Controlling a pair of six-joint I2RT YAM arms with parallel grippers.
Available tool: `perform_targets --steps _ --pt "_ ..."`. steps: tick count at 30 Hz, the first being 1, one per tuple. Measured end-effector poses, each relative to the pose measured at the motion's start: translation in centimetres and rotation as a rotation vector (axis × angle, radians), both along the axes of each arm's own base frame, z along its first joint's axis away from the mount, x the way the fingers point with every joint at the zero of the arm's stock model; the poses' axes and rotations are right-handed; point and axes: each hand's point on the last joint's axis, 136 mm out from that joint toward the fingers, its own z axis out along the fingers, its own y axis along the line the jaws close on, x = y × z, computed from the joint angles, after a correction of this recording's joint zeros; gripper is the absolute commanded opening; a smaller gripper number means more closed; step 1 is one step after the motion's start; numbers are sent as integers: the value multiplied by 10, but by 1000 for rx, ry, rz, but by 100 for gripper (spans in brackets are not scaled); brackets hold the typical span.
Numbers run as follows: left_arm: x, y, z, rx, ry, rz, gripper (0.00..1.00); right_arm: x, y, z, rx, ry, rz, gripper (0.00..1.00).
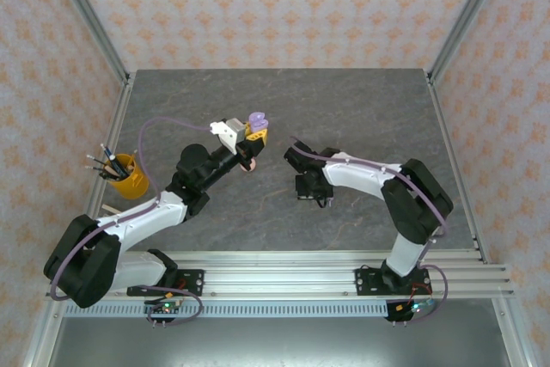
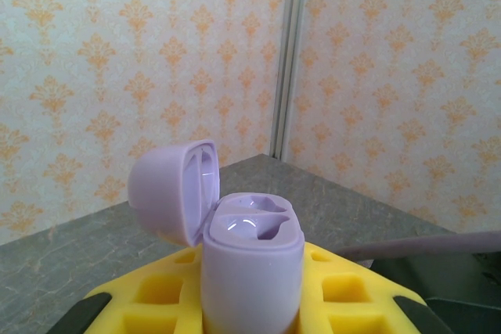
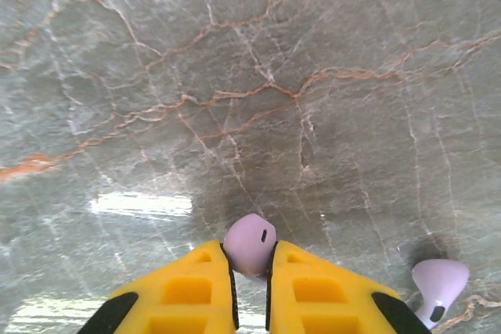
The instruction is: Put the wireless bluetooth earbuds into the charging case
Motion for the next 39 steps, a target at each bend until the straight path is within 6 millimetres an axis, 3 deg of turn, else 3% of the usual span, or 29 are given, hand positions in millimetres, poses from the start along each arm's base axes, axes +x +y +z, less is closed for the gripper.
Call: perform_targets --steps 12,18,27,35,39 --pt "0 -1 3 -2 -5 -3 0 7 0 40 100 -145 -21 16" --pt "1 -1 6 -4 -9 -4 0 12 1 80 191 -252 -34 16" --pt "-1 -3 6 -2 -8 -19 0 26 -4 158 332 -433 -66 18" --pt "2 -12 1 6 7 -52 0 46 1 264 476 -633 -53 19" --pt "5 -19 0 7 15 -74 0 48 5 304 533 -701 -30 20"
